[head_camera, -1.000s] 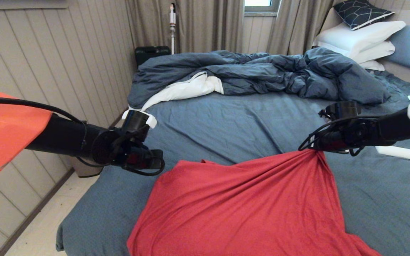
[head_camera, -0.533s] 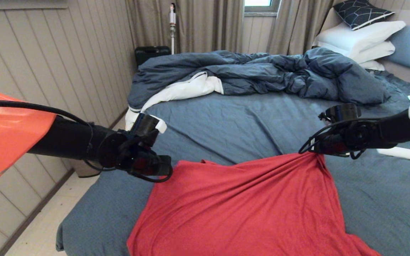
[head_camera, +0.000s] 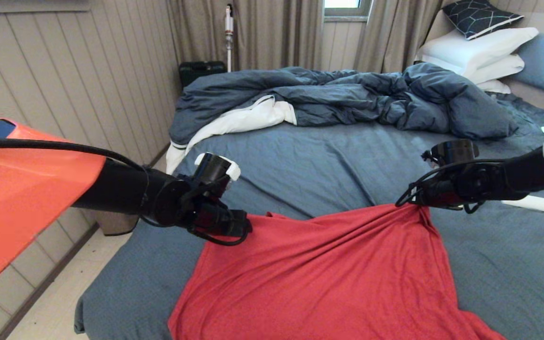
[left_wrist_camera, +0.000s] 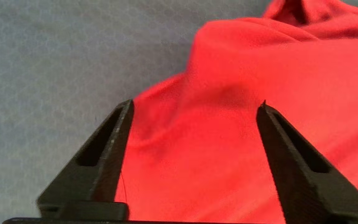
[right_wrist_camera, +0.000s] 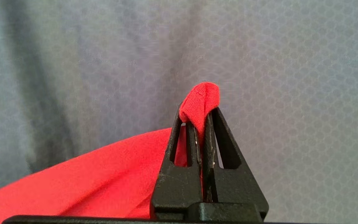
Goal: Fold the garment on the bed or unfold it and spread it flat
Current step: Unford the red T-shirt
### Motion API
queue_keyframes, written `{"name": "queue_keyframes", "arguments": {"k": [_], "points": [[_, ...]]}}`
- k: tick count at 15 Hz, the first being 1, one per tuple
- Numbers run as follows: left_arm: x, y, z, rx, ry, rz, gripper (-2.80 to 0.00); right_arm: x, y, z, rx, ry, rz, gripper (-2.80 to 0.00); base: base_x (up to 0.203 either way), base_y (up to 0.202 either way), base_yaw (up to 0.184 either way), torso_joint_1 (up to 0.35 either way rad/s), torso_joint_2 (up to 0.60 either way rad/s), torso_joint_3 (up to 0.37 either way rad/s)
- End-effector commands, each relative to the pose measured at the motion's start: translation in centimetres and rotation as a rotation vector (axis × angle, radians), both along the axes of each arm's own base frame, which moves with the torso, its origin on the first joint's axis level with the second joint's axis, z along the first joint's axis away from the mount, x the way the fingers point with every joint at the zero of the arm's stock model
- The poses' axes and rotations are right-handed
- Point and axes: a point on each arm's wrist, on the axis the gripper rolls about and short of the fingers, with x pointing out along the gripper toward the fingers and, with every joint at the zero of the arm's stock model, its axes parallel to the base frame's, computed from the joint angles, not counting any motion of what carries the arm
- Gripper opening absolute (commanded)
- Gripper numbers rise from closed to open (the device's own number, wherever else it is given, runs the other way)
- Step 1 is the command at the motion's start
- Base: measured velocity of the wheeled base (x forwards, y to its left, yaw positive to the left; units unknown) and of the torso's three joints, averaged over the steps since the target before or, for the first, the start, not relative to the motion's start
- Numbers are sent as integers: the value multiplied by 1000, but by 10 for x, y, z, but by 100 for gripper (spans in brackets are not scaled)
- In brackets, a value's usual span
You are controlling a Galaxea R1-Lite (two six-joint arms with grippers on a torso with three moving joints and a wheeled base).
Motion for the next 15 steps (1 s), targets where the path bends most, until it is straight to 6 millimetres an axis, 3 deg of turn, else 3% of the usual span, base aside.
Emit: {"name": "queue_keyframes", "arguments": {"k": [1, 8, 9, 15], "points": [[4, -4, -14, 19, 23, 0, 0, -1, 3, 1, 0, -1, 6, -280, 0, 0, 0, 0, 0, 0], [11, -2, -29, 78, 28, -4, 0, -1, 8, 1, -1, -2, 18, -280, 0, 0, 0, 0, 0, 0], [11, -2, -30, 79, 29, -2, -280, -1, 9, 1, 0, -1, 20, -280, 0, 0, 0, 0, 0, 0], [12, -3, -18, 53, -31, 12, -280, 0, 10, 2, -2, -16, 21, -280, 0, 0, 0, 0, 0, 0]]}}
